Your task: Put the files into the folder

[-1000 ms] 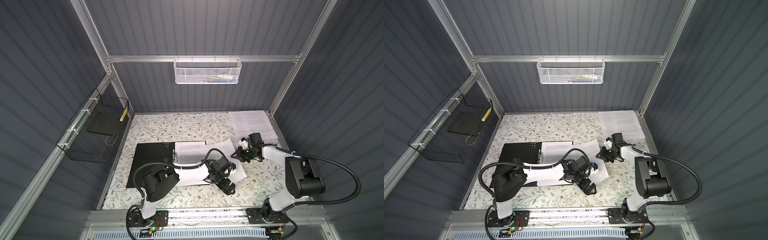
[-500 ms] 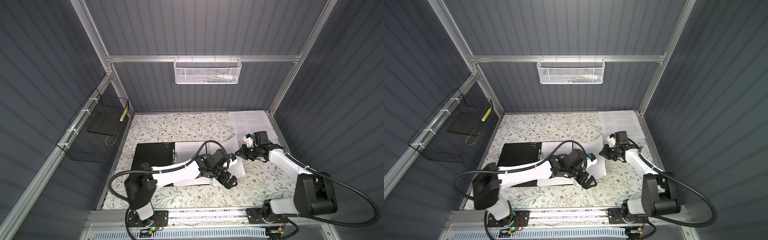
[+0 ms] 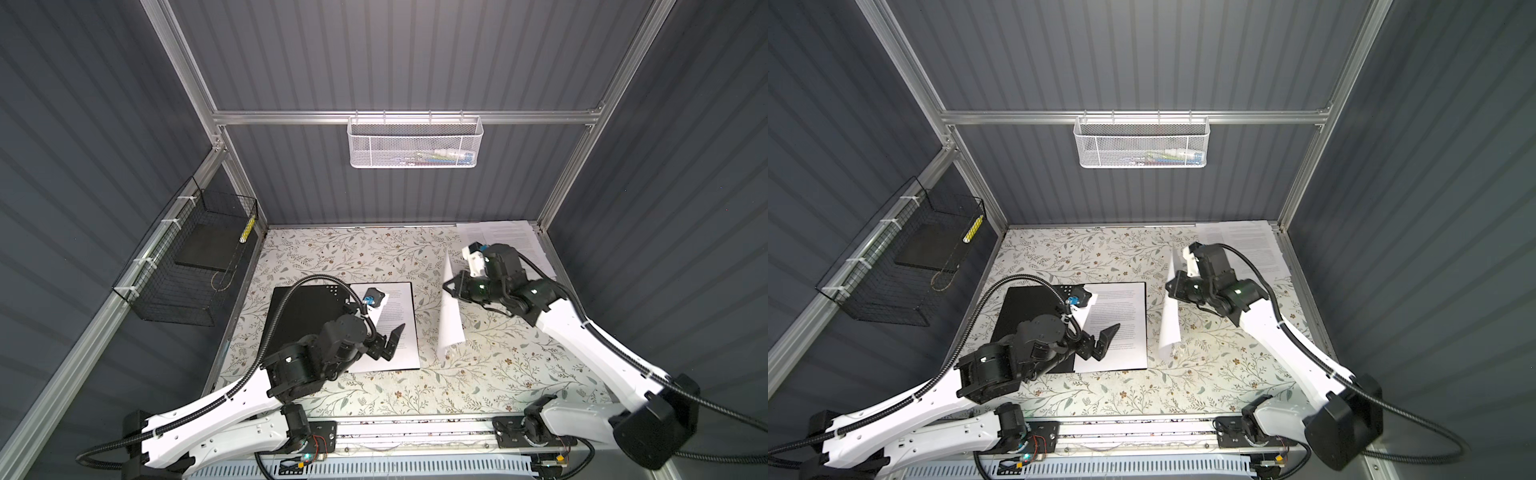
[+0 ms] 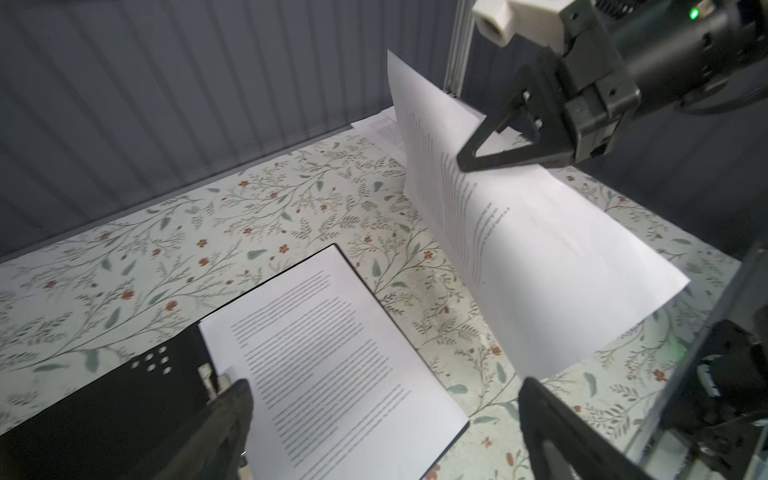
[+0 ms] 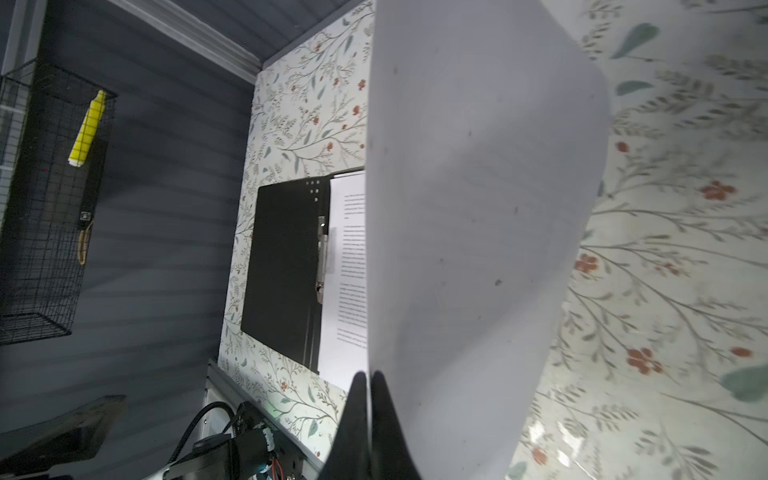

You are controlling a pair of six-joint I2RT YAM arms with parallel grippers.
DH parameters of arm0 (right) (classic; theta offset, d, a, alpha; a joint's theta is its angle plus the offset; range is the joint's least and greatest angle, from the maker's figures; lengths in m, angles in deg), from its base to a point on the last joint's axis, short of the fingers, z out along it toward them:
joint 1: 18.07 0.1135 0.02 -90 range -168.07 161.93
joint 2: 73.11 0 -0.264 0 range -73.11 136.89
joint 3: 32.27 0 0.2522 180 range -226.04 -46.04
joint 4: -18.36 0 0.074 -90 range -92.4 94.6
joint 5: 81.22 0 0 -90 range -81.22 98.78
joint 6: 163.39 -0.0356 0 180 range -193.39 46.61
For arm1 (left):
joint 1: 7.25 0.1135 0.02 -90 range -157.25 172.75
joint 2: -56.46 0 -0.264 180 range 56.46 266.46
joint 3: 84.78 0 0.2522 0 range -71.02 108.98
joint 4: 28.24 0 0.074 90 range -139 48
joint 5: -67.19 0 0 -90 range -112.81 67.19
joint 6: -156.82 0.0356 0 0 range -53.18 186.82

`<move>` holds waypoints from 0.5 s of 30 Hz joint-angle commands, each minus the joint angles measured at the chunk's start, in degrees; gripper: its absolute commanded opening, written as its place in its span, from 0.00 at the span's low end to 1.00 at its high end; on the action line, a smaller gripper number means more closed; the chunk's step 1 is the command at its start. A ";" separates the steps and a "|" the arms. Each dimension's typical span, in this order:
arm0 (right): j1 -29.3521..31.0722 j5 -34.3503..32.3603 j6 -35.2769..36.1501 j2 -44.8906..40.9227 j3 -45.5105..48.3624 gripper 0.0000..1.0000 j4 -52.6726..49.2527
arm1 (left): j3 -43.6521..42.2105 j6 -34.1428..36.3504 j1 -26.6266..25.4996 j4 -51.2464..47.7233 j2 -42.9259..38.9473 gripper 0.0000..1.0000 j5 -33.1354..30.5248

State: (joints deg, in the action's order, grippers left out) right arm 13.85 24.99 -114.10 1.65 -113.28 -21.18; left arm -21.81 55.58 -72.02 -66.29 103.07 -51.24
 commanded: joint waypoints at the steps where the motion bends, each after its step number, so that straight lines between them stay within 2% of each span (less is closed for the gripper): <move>1: 5.07 -1.89 -2.18 6.03 -7.78 0.00 2.53 | -1.69 1.07 0.35 -3.79 -4.35 1.00 -6.75; 4: 7.36 2.01 -3.55 10.89 -13.45 0.00 6.02 | -3.66 0.76 0.35 -3.93 -7.32 1.00 -5.79; 7: 7.45 6.54 -6.23 12.02 -13.10 0.00 12.06 | -4.87 1.30 0.35 -3.04 -9.23 1.00 -6.73; 10: 7.00 3.74 -6.99 10.96 -9.81 0.00 13.93 | -4.75 1.65 0.35 -3.17 -8.81 1.00 -7.48; 12: 6.05 -0.33 -7.53 10.34 -5.43 0.00 15.59 | -4.43 2.37 0.35 -3.64 -7.82 1.00 -7.35; 15: 3.60 -2.04 -9.19 11.92 2.03 0.00 19.20 | -3.81 3.31 0.43 -4.12 -6.26 1.00 -7.35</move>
State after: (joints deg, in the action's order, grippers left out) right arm 19.33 26.19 -121.03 11.75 -116.23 -4.70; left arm -26.05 56.89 -72.00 -69.22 95.82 -57.45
